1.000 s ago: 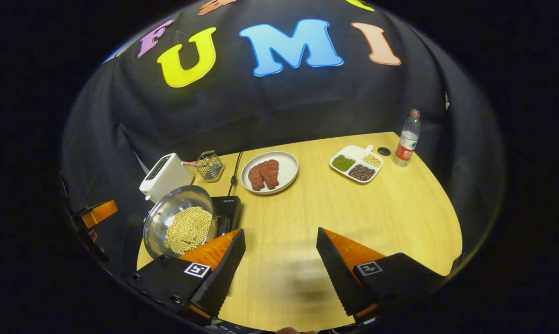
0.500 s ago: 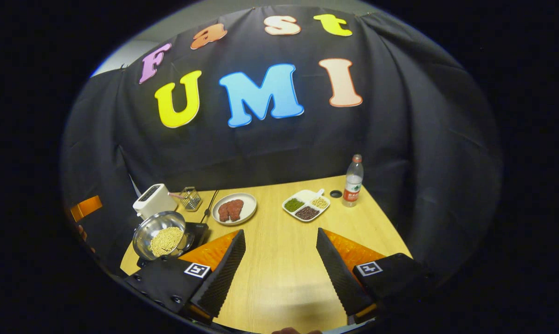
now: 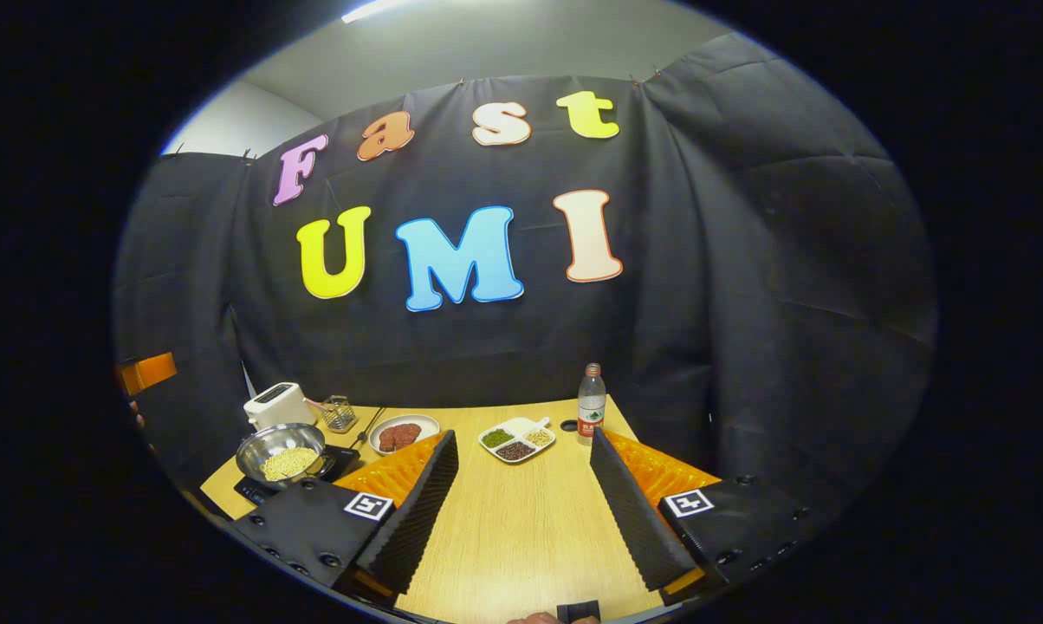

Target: First push the handle of the pot to place it horizontally, then grasp the pot with both hands and set it on the induction cooktop.

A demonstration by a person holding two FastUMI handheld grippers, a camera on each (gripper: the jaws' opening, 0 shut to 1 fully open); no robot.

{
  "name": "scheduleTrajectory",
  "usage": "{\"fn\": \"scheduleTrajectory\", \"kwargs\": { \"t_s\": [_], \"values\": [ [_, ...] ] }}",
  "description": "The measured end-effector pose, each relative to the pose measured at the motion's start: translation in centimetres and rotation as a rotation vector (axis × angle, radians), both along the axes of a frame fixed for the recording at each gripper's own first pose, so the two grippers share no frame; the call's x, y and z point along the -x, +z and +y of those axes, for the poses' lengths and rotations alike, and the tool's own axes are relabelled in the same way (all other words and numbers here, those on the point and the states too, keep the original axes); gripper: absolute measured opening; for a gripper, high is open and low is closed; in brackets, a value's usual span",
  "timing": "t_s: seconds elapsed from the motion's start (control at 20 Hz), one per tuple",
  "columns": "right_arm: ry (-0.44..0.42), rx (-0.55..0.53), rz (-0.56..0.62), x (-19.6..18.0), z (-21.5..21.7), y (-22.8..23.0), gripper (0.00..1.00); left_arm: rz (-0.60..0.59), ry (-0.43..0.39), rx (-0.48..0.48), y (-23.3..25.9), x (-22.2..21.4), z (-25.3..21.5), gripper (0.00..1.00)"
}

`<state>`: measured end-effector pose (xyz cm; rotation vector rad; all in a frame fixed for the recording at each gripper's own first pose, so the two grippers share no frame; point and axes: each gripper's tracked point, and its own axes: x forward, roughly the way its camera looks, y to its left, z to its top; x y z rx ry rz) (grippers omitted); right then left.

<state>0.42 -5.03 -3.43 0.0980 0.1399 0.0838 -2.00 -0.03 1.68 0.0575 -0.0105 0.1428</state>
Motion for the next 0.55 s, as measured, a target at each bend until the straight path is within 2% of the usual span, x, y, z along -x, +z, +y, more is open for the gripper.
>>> {"fn": "scheduleTrajectory", "kwargs": {
  "t_s": [0.2, 0.3, 0.55],
  "values": [
    [-0.07, -0.003, -0.054, 3.1, -0.7, 0.2, 0.98, -0.066, -0.038, 0.008, 0.6, 1.9, -1.7, 0.79],
    [-0.07, 0.011, -0.046, 4.5, 0.2, -0.3, 0.98, -0.074, -0.062, -0.015, 0.5, 2.7, -2.1, 0.81],
    [-0.091, 0.01, -0.064, 6.9, 2.4, -0.1, 0.98, -0.061, -0.141, -0.031, -1.0, 4.9, -3.1, 0.79]
  ]
}}
